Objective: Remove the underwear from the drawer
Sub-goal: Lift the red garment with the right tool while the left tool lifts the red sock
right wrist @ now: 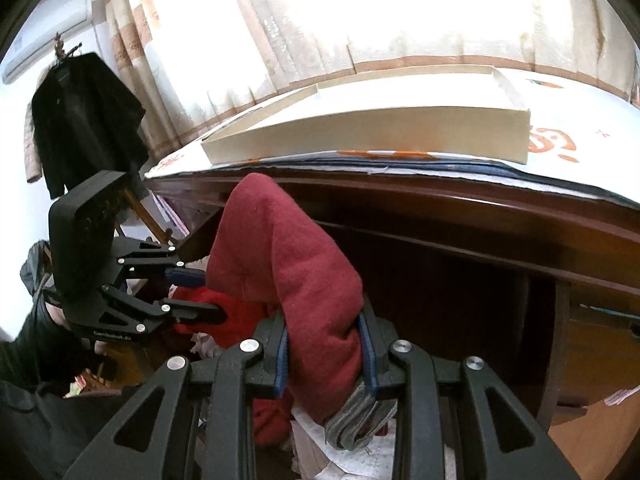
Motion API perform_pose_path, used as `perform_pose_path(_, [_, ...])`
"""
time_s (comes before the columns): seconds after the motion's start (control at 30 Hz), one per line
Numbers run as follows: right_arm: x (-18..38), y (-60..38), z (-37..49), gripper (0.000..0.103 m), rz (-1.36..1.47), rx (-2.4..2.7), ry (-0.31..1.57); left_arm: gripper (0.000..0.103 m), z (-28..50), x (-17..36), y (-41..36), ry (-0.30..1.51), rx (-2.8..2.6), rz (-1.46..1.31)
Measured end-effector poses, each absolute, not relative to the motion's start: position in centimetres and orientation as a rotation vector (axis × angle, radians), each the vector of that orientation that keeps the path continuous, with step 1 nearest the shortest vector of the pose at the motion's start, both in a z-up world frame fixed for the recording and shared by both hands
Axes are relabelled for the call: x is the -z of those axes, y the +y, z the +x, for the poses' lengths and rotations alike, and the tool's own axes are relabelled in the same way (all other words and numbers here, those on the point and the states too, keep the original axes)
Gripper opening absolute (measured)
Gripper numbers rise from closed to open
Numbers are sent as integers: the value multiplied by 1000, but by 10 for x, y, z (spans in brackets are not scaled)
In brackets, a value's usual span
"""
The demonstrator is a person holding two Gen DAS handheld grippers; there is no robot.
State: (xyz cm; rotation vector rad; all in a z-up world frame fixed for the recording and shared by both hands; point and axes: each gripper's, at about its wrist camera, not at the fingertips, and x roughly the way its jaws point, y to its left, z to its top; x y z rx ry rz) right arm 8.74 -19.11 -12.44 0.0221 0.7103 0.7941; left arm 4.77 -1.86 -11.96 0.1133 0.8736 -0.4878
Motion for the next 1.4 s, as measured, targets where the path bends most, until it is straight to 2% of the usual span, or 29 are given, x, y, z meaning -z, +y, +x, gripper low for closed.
perform_pose_path(0.83, [119,-209,60,31,62,-765,606,30,44,104,2,691,382,-94])
perform_pose_path(1.4, [117,-228,50,31,139,-775,561,30,30,85,3,604,361,-96])
